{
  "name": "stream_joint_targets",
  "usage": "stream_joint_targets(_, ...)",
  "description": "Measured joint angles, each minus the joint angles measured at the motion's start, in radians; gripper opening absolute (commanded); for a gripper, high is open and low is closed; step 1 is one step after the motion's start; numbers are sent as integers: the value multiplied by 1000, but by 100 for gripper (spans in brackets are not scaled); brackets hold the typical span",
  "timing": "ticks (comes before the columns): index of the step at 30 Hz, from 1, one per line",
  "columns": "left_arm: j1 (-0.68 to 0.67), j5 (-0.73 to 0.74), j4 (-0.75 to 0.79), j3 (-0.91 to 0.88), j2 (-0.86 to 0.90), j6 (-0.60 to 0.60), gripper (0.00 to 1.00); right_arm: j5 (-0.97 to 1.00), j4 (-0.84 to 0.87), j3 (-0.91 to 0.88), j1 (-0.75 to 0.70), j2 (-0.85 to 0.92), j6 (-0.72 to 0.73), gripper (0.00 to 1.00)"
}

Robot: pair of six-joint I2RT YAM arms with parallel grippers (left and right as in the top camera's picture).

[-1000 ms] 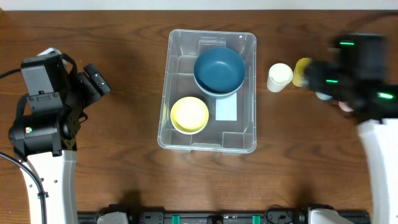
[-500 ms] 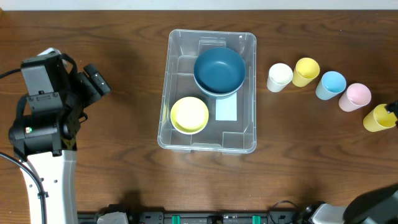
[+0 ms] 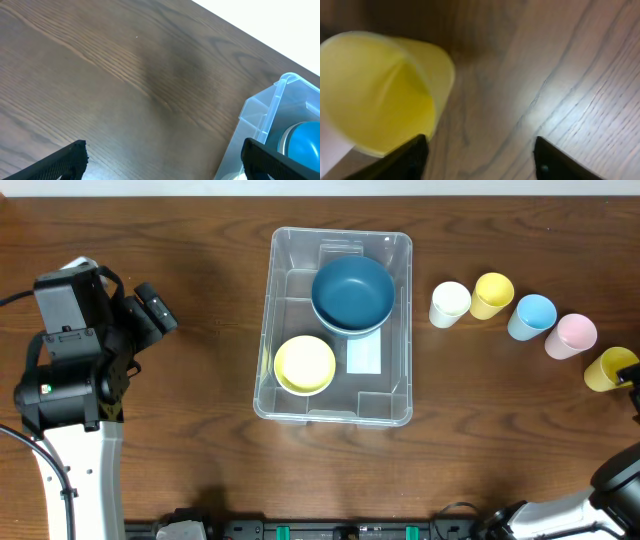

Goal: Pack container
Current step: 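Move the right gripper to the far right yellow cup and grasp it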

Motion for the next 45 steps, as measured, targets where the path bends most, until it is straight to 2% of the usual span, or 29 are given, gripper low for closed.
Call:
stream_joint_targets(2,0,0,0,0,0,0,98,-5,11,0,-5,12,2,52)
stream_joint_targets(4,0,0,0,0,0,0,98,-12,24,0,-5,27,-1,32)
stream_joint_targets(6,0,0,0,0,0,0,98,-17,31,0,-4,47,0,20)
stream_joint_targets(8,0,0,0,0,0,0,98,-14,42,-1,-4,61,1,16)
stream_joint_targets(12,0,0,0,0,0,0,98,-8,54,-1,-4,62,1,30)
stream_joint_targets(18,0,0,0,0,0,0,98,-16,44,-1,-4,62,-1,32)
stream_joint_targets(23,0,0,0,0,0,0,98,-90,63,-2,-4,51,-14,39)
stream_joint_targets(31,0,0,0,0,0,0,98,-186,126,-3,-4,-68,-32,47)
stream_joint_targets(45,0,0,0,0,0,0,98,-135,153,-3,2,-50,-32,54)
